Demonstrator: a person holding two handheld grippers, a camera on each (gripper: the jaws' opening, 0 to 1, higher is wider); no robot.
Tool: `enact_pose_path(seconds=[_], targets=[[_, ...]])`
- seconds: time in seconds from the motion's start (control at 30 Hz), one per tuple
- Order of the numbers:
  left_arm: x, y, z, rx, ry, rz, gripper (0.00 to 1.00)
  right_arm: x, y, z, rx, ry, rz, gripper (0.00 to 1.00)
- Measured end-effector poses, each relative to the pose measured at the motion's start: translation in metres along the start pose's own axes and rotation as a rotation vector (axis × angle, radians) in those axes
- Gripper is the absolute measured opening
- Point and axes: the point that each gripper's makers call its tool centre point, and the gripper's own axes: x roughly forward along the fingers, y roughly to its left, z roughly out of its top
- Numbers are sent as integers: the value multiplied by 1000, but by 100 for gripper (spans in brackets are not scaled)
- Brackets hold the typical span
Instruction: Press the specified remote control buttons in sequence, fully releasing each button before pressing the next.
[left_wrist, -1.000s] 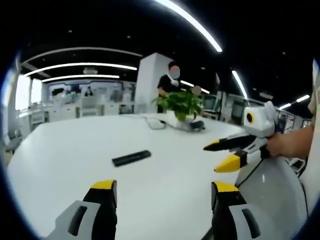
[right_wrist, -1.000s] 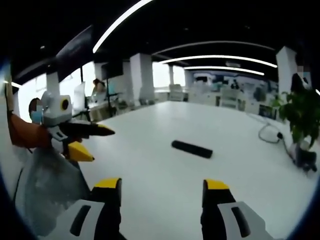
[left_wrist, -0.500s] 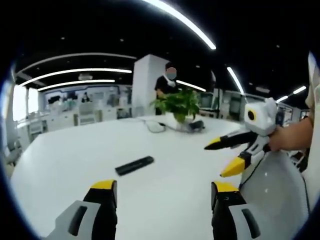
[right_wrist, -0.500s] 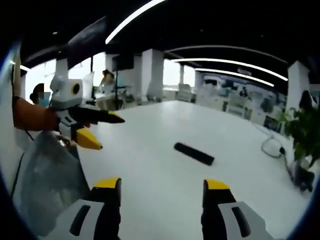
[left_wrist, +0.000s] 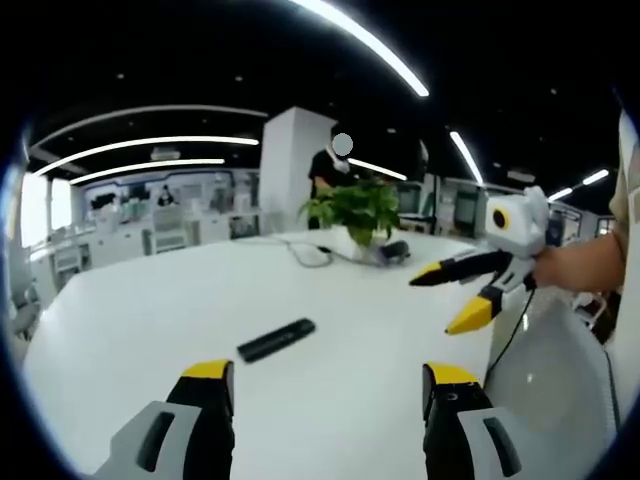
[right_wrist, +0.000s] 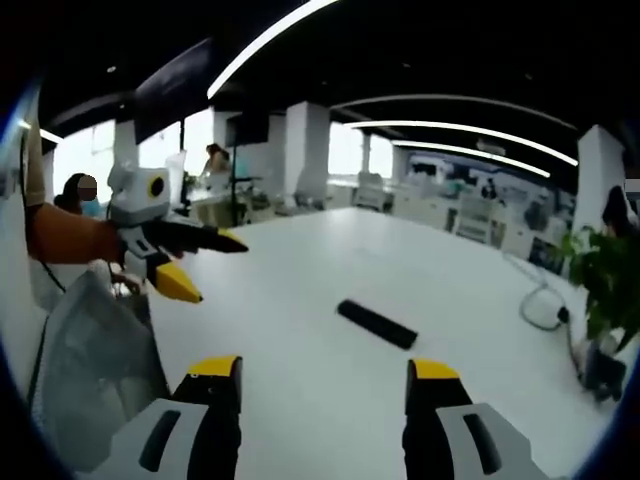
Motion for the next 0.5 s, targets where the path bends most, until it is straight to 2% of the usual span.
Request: enact_pose_path(seconds=[0.23, 0.5], targets=[[5, 5, 3, 9, 7, -4, 79, 2, -13, 9, -37, 5, 0, 63], [8, 20, 7, 14, 17, 8, 79, 7, -29, 17, -68, 18, 4, 63]])
